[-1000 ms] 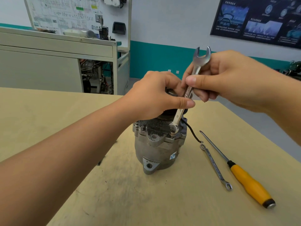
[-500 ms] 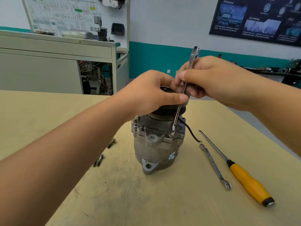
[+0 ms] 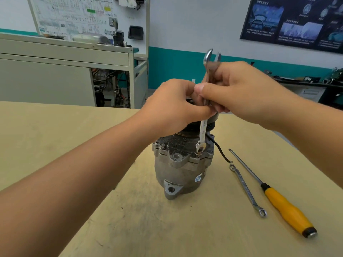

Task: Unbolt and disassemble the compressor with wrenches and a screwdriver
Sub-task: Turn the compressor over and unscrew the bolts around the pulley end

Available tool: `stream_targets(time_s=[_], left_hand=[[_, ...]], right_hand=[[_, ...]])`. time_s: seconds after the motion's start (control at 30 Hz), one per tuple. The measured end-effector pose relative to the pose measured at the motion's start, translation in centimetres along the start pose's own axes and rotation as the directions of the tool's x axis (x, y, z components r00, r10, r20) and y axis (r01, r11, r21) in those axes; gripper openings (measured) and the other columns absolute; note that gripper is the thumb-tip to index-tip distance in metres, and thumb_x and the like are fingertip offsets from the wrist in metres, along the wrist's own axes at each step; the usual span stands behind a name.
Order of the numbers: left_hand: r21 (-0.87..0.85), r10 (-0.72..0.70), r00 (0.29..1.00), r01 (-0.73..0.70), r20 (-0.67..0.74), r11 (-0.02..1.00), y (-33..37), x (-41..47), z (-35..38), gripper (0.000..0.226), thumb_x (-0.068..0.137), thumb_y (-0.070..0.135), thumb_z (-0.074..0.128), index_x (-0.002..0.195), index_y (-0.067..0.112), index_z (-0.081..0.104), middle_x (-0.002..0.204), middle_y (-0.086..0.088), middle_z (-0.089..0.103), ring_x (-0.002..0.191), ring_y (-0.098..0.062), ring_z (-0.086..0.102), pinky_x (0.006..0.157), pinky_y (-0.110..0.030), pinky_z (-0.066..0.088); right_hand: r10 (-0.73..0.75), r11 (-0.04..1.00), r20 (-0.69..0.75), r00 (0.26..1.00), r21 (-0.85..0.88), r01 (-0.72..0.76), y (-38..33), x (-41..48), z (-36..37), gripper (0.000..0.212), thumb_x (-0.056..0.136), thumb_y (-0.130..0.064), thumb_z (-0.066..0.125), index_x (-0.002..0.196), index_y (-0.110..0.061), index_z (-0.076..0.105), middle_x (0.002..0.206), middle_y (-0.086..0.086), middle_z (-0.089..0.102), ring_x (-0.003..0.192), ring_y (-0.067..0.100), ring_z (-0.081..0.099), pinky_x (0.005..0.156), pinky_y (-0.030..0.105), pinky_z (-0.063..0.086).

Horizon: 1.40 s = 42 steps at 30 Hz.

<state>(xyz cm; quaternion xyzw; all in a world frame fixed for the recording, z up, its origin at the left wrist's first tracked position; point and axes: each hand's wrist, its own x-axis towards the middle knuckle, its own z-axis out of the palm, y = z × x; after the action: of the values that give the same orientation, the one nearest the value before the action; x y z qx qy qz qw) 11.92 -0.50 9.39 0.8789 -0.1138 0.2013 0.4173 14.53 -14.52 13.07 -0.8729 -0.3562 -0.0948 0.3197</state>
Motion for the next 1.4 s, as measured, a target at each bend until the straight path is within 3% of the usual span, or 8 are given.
stream_targets(time_s=[0.1,0.37,0.53,0.73,0.97,1.13,1.23,1.4], left_hand=[[-0.043,0.003,0.992,0.003,0.130,0.999,0.1,-0.1,-0.5,0.017,0.076,0.035,0.076,0.090,0.026,0.073,0.094,0.007,0.072,0.093,-0.005,0.062,0.078,-0.009,0.043],[0.016,-0.020,0.993,0.018,0.118,1.000,1.0,-0.2,-0.1,0.028,0.074,0.037,0.076,0.083,0.011,0.071,0.092,-0.008,0.071,0.094,-0.023,0.063,0.093,-0.043,0.047],[0.131,0.023,1.000,-0.024,0.010,0.991,0.9,-0.1,0.9,0.038,0.077,0.043,0.070,0.068,0.007,0.062,0.091,-0.008,0.068,0.099,-0.021,0.057,0.096,-0.046,0.041],[0.029,0.063,0.984,-0.069,0.167,0.997,0.8,0.2,-0.4,0.011,0.079,0.030,0.074,0.075,0.020,0.071,0.095,0.003,0.066,0.089,-0.006,0.057,0.080,-0.017,0.042],[0.046,-0.018,0.998,0.015,0.059,0.999,0.6,0.5,0.1,0.024,0.073,0.038,0.077,0.069,0.017,0.066,0.090,-0.004,0.069,0.093,-0.018,0.062,0.090,-0.041,0.048],[0.023,-0.010,0.998,0.009,0.058,1.000,0.3,0.3,0.3,0.024,0.077,0.035,0.075,0.066,0.018,0.063,0.084,0.004,0.071,0.080,-0.003,0.061,0.080,-0.018,0.047],[-0.056,0.002,0.991,0.005,0.130,0.998,0.4,0.2,-0.2,0.012,0.079,0.028,0.074,0.088,0.020,0.074,0.092,0.007,0.073,0.087,0.002,0.060,0.065,0.001,0.040],[-0.064,-0.006,0.975,0.020,0.220,0.998,0.5,0.0,-0.7,0.007,0.075,0.025,0.077,0.082,0.021,0.075,0.087,0.004,0.072,0.086,-0.005,0.063,0.075,-0.009,0.044]], right_hand=[[-0.017,0.996,0.020,1.000,-0.086,0.018,-0.3,-0.4,-0.2,0.020,0.093,-0.026,0.046,0.078,-0.021,0.058,0.061,-0.006,0.054,0.057,0.007,0.049,0.067,0.042,0.049],[-0.004,1.000,0.026,1.000,0.019,0.003,0.1,-0.8,-0.7,0.031,0.092,-0.034,0.052,0.063,-0.025,0.062,0.050,-0.012,0.055,0.046,-0.001,0.047,0.049,0.011,0.041],[0.067,0.997,-0.011,0.998,-0.042,-0.068,0.2,-0.6,-0.4,0.048,0.092,-0.035,0.052,0.046,-0.026,0.060,0.039,-0.007,0.048,0.039,0.002,0.040,0.048,0.020,0.039],[0.108,0.994,0.101,0.989,-0.034,-0.105,0.7,-0.5,-1.1,0.021,0.090,-0.018,0.048,0.073,-0.014,0.059,0.053,-0.006,0.049,0.053,0.008,0.042,0.064,0.036,0.040],[0.051,0.998,0.028,0.998,0.041,-0.052,1.3,-0.4,-0.9,0.005,0.094,-0.030,0.055,0.092,-0.026,0.058,0.053,-0.009,0.060,0.049,0.000,0.050,0.060,0.026,0.047],[0.059,0.997,-0.029,0.998,0.049,-0.057,0.6,-0.3,-0.2,0.021,0.087,-0.043,0.060,0.085,-0.021,0.061,0.047,-0.006,0.058,0.042,0.001,0.049,0.048,0.019,0.044],[0.018,0.997,-0.038,0.999,-0.071,-0.021,0.0,-0.4,0.1,0.023,0.093,-0.034,0.053,0.077,-0.019,0.058,0.055,-0.004,0.057,0.053,0.009,0.050,0.058,0.033,0.047],[-0.010,0.993,0.100,0.995,-0.118,0.022,-0.7,-0.8,-0.6,0.021,0.094,-0.025,0.046,0.076,-0.023,0.056,0.060,-0.009,0.055,0.054,0.002,0.047,0.063,0.034,0.044]])
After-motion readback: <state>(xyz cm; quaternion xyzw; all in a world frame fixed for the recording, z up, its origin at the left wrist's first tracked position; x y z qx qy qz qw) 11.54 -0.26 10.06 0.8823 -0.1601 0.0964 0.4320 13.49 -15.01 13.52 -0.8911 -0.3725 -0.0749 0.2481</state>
